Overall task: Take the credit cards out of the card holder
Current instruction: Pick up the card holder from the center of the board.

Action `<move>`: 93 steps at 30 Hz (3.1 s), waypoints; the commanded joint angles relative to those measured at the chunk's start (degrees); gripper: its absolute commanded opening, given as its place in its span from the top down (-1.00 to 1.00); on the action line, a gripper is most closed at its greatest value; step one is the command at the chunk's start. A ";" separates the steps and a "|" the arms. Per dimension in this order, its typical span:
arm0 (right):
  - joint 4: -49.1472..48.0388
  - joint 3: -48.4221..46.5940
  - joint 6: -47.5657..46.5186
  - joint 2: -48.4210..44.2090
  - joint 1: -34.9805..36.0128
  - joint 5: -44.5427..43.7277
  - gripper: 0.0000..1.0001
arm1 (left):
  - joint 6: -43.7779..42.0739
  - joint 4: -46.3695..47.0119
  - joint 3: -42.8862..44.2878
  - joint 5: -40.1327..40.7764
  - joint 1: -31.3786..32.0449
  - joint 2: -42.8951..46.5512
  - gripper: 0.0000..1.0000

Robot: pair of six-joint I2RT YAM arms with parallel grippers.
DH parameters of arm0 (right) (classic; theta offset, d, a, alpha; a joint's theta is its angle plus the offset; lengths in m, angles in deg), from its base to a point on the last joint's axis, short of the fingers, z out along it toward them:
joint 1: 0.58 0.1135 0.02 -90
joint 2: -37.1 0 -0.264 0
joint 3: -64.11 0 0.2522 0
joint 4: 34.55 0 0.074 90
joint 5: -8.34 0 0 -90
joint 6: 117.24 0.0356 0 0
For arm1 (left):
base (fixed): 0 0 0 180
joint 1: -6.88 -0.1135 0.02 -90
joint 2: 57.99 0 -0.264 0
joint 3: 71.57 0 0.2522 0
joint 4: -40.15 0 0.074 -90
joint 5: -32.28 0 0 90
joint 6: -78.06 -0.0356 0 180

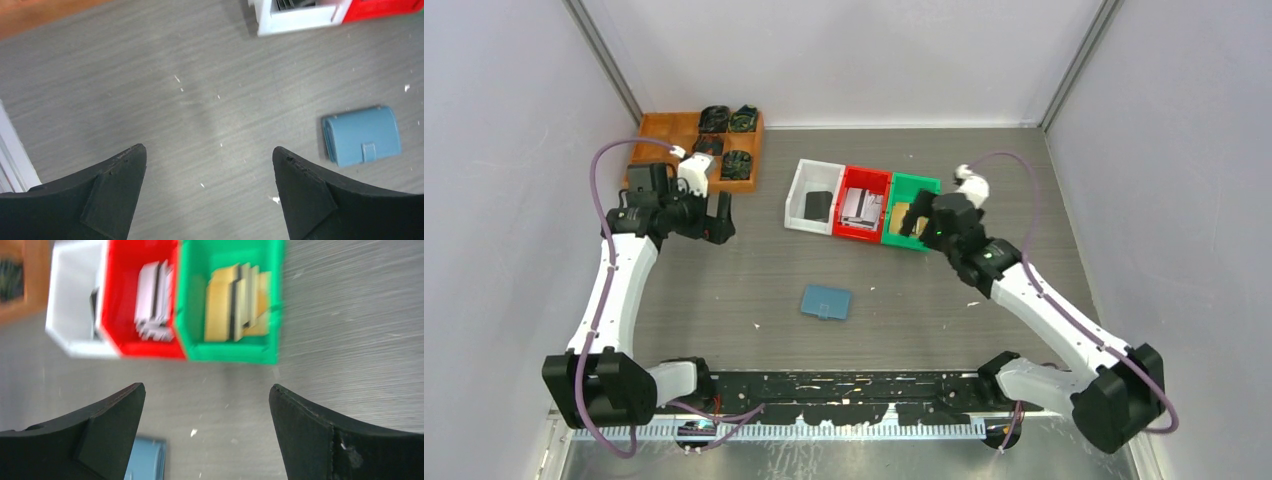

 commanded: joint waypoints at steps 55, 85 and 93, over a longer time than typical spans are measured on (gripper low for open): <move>-4.16 -14.81 -44.40 38.03 40.57 4.18 -0.99 | -15.35 -26.12 5.44 -16.53 -0.35 -0.70 -0.99; -14.74 -12.61 -40.84 32.67 35.79 11.27 0.98 | -29.23 -26.82 -0.24 -23.00 -0.18 6.87 -0.85; -13.60 -14.98 -34.58 25.87 32.02 22.16 0.99 | -48.10 -21.88 -8.25 -26.03 2.03 21.74 -0.81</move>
